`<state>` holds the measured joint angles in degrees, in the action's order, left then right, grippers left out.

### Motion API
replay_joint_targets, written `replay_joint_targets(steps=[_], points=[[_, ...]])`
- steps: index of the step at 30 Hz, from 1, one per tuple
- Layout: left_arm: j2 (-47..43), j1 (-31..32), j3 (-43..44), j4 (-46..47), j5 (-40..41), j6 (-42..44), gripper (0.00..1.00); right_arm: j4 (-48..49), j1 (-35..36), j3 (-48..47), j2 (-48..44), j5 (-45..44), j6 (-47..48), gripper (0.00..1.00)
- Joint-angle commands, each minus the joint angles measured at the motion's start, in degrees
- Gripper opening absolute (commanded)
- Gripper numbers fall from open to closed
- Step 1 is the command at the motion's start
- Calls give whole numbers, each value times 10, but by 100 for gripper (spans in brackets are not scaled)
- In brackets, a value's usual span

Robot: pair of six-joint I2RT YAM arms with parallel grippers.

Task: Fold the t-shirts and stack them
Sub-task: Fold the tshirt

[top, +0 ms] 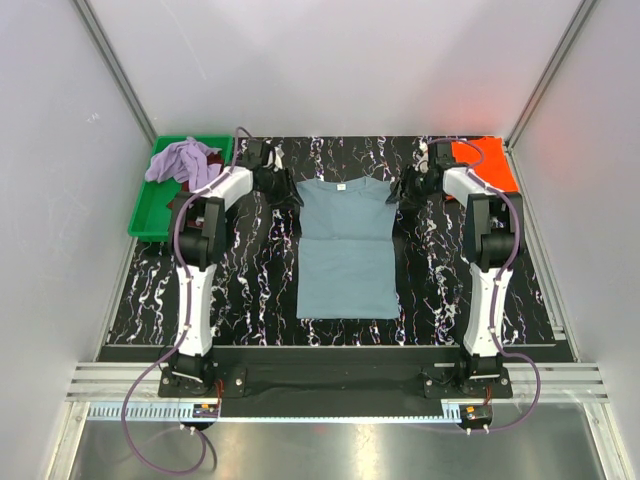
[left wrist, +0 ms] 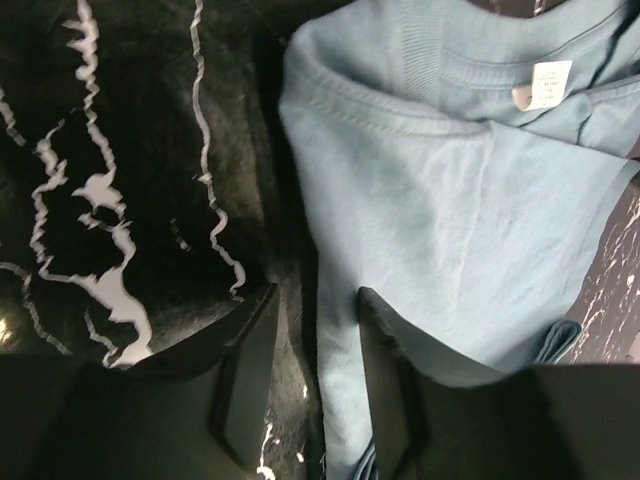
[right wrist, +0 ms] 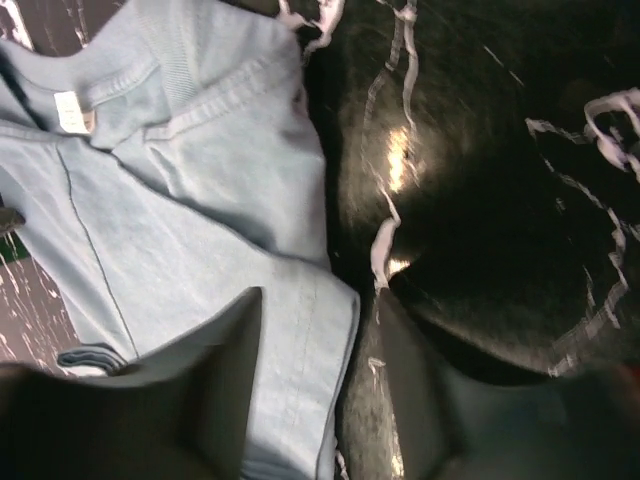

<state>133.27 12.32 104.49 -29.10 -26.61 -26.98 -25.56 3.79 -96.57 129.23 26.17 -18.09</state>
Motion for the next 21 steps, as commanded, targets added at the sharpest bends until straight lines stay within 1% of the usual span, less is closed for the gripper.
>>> replay_joint_targets(steps=[1, 2, 3, 5, 6, 7, 8, 9, 10, 11, 12, 13, 14, 15, 16, 17, 18, 20, 21], points=[[-63, -7, 11, -39, 40, 10, 44, -61, -4, -12, -46, -49, -22, 60], [-97, -6, 4, -62, 54, 10, 46, -74, -3, -10, -59, -50, -29, 63], [-115, -5, -7, -72, 66, 11, 46, -87, -3, -4, -87, -51, -34, 76], [-167, -1, -85, -69, 92, 8, 47, -133, -2, 10, -114, -66, -56, 84], [-226, 1, -130, -55, 96, 4, 48, -145, -2, 36, -144, -67, -61, 86], [-255, 4, -215, -35, 91, 2, 49, -168, -1, 52, -159, -76, -68, 86], [-284, 8, -266, 10, 89, -2, 49, -175, -1, 72, -177, -80, -73, 86], [-335, 19, -306, 30, 87, -3, 51, -174, 1, 121, -213, -79, -77, 87], [-351, 24, -374, 46, 85, -4, 51, -160, 2, 150, -232, -75, -82, 87], [-367, 37, -397, 61, 83, -9, 51, -153, 13, 179, -251, -75, -85, 87], [-377, 45, -417, 67, 80, -12, 51, -145, 19, 230, -285, -74, -88, 87], [-396, 54, -439, 71, 68, -16, 51, -139, 27, 256, -302, -78, -92, 86], [-408, 80, -472, 76, 63, -20, 51, -137, 47, 280, -317, -82, -92, 86], [-434, 96, -492, 77, 73, -24, 51, -133, 56, 328, -351, -88, -99, 86], [-448, 113, -510, 79, 77, -27, 51, -128, 67, 354, -370, -89, -105, 86], [-460, 141, -548, 85, 81, -38, 52, -123, 76, 378, -389, -91, -112, 86], [-475, 153, -566, 91, 83, -48, 52, -121, 95, 423, -427, -95, -117, 86], [-509, 174, -602, 111, 80, -71, 53, -116, 106, 464, -463, -108, -139, 86], [-521, 177, -630, 117, 88, -77, 54, -107, 110, 500, -494, -110, -151, 86]])
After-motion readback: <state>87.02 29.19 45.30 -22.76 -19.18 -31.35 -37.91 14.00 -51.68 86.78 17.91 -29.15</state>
